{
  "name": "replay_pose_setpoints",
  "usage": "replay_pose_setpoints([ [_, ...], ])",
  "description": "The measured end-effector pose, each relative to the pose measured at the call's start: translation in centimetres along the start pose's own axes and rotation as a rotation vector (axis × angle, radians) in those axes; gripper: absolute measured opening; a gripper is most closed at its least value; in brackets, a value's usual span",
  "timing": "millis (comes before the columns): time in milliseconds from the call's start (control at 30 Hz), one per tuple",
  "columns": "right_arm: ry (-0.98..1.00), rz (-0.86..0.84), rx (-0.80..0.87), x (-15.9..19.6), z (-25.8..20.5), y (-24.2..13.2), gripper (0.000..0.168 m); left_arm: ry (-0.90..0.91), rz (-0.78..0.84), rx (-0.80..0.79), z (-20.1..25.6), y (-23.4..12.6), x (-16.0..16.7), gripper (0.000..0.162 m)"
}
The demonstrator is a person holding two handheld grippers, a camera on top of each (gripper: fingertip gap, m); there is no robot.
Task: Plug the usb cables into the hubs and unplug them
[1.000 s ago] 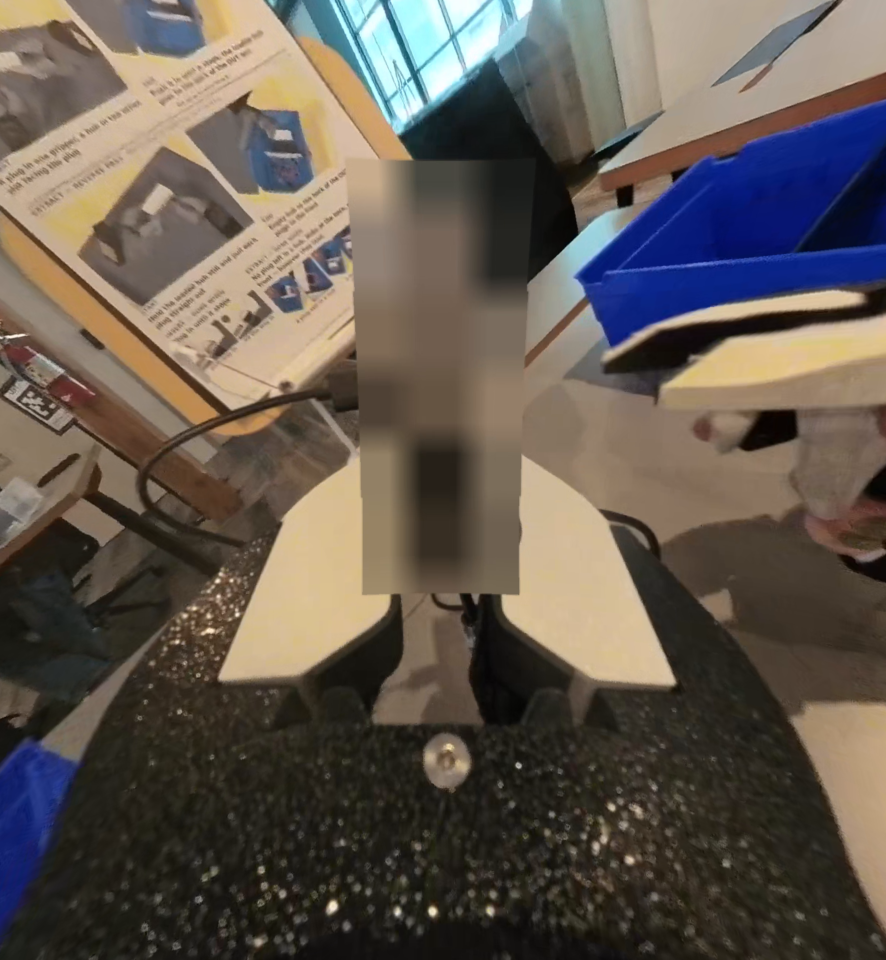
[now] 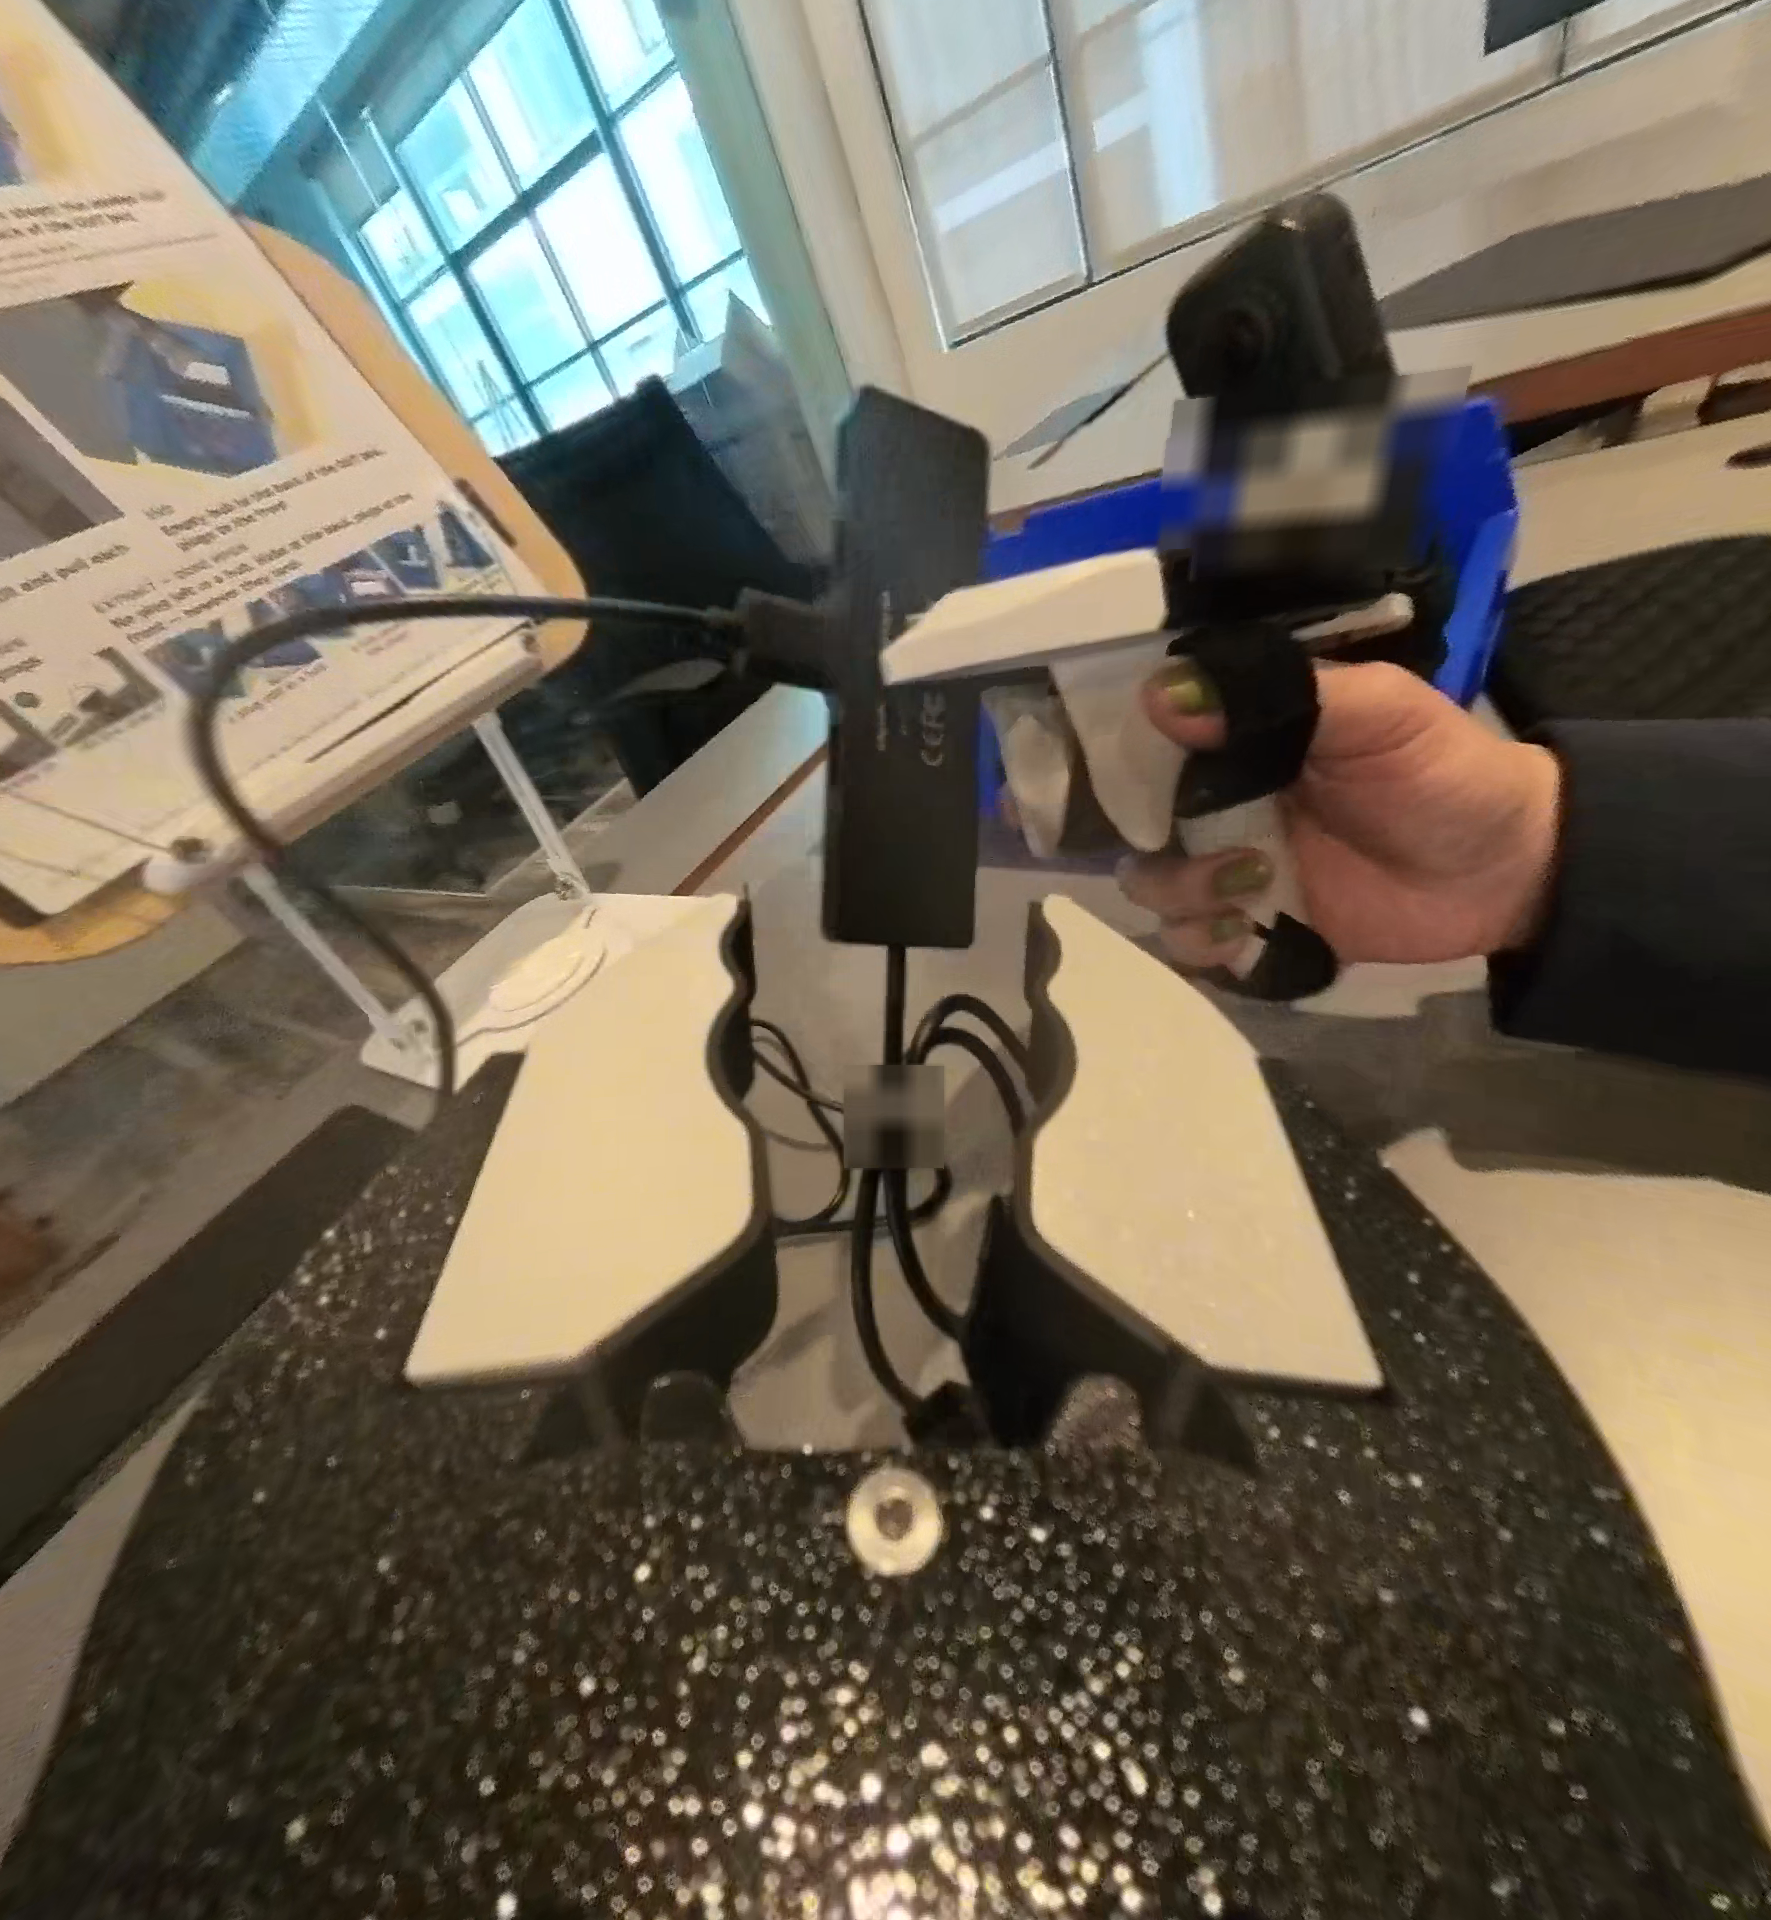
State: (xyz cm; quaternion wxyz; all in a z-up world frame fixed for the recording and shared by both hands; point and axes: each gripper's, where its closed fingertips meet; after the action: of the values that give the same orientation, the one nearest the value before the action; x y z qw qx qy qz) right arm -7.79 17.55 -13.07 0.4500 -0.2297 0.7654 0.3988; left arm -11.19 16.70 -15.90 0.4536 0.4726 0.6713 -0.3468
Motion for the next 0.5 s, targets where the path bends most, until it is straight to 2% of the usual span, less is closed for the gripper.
replay_pose_setpoints([
  [133, -0.096, -0.074, -0.041, 0.1, -0.9, -0.2, 0.011, -0.052, 0.037, 0.012, -1.2, -1.9, -2.5, 0.055],
  [200, -0.163, -0.143, -0.071, 0.7, -1.9, 0.1, 0.011, 0.010, 0.044, 0.033, -1.3, -2.6, -4.1, 0.056],
  [267, -0.236, -0.202, -0.106, 1.4, -3.0, 0.4, 0.011, 0.114, -0.014, 0.052, -1.3, -2.8, -4.9, 0.056],
  [367, -0.238, -0.248, -0.168, 2.2, -4.4, 0.8, 0.011, 0.236, -0.174, 0.099, -1.2, -2.6, -4.3, 0.041],
  [500, -0.168, -0.300, -0.203, 3.3, -4.7, 1.0, 0.011, 0.276, -0.314, 0.161, -0.9, -2.0, -2.6, 0.034],
])
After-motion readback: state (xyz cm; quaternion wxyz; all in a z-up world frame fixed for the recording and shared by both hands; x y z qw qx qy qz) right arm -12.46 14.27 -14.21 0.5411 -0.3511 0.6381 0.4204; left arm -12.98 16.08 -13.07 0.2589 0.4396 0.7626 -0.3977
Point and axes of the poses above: each gripper's, where its closed fingertips meet, y out along the fingers, x out of its underside, z = x × y across the jaws, and after that the axes turned 2 degrees about z, right-handed
